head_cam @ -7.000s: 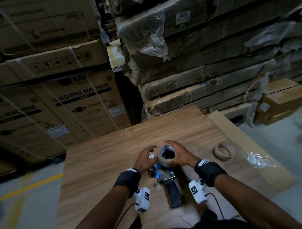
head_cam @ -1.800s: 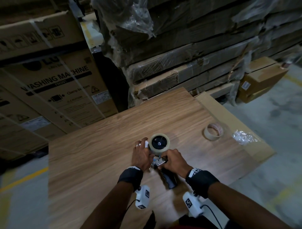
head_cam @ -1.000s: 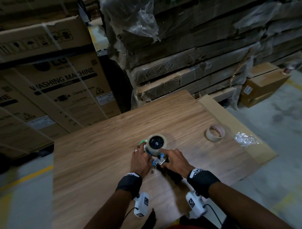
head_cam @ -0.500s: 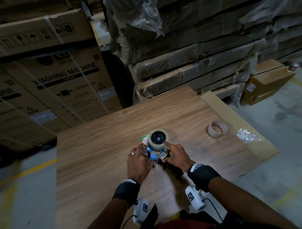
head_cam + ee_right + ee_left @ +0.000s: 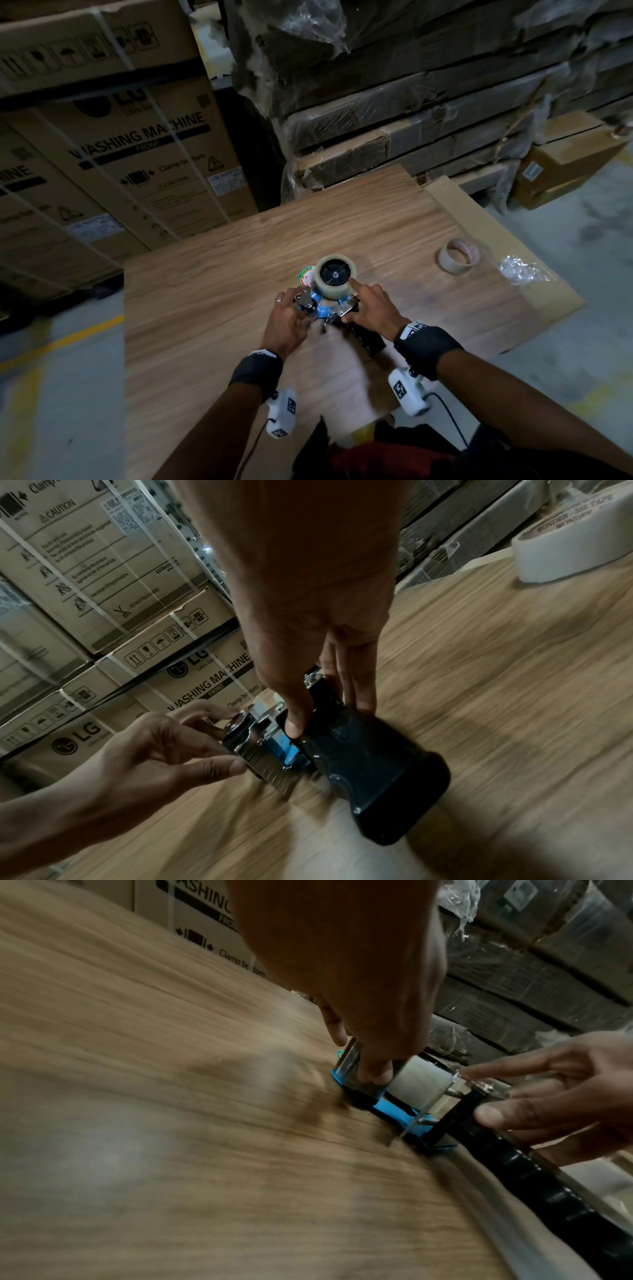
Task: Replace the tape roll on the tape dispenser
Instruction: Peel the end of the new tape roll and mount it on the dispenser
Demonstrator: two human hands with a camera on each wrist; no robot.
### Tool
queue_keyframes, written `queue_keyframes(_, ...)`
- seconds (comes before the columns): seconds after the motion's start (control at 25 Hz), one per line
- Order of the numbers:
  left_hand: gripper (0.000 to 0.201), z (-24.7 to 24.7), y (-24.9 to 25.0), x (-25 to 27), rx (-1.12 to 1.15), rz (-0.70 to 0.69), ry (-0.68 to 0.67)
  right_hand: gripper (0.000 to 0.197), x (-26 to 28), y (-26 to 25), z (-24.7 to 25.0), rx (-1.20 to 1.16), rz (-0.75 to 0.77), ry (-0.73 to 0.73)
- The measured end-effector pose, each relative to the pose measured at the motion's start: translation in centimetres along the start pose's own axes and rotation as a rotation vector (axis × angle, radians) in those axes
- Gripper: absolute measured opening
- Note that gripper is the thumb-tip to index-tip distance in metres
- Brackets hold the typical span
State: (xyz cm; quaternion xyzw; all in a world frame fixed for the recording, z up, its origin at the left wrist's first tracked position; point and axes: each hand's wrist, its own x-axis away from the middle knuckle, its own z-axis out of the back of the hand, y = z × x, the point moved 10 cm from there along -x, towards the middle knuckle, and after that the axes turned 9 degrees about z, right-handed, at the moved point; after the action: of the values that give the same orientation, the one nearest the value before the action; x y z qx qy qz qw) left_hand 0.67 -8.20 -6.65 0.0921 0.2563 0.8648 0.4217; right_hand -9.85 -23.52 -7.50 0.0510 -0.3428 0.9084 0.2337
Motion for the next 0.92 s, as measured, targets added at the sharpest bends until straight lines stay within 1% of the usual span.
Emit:
queue_keyframes(0.16,0.012,-0.7,-0.9,-0.8,-0.022,-0.05,-0.097,0.098,0.2,-0.1,0.0,0.01,-0.016,-0.009)
queue_keyframes(0.24,0.012,-0.5,-1.0,-1.1,-0.018,-0.066,-0.114,0.099,0.2,-0.1,0.0,0.007,-0.022,-0.008)
queue_keyframes(0.32,0.01,0.0,-0.6,-1.2,-0.011,-0.09,-0.1,0.099,0.3,-0.2,0.0,0.018,-0.02,-0.003)
queue_keyframes(0.48,0.015,0.5,1.1,-0.4,-0.013,-0.125,-0.074,0.098,0.2,-0.2,0.1,0.026,0.001,0.007)
queue_keyframes(0.56,0.019,0.5,1.5,-0.1,-0.045,-0.132,-0.063,0.092,0.2,-0.5,-0.1,0.088,0.02,0.006)
queue_keyframes(0.6,0.02,0.6,1.4,0.0,-0.039,-0.119,-0.072,0.084,0.3,-1.1,-0.3,0.165,0.052,0.001)
queue_keyframes(0.64,0.019,0.7,1.2,0.0,-0.025,-0.109,-0.076,0.074,0.5,-2.1,-0.7,0.255,0.117,0.0)
queue_keyframes(0.68,0.017,0.6,0.8,0.0,-0.014,-0.099,-0.092,0.066,0.8,-3.4,-1.2,0.33,0.208,0.003)
queue_keyframes(0.8,0.007,0.7,0.2,0.3,-0.015,-0.105,-0.103,0.048,1.9,-6.9,-3.3,0.46,0.494,0.016)
queue_keyframes(0.84,0.014,0.9,0.2,0.4,-0.011,-0.106,-0.097,0.039,2.0,-7.5,-3.9,0.494,0.547,0.015)
queue_keyframes(0.88,0.021,0.9,0.1,0.5,0.0,-0.105,-0.086,0.031,1.9,-7.6,-4.4,0.506,0.569,0.015)
queue_keyframes(0.92,0.021,0.9,0.0,0.5,0.016,-0.085,-0.084,0.026,1.7,-7.6,-4.5,0.494,0.57,0.009)
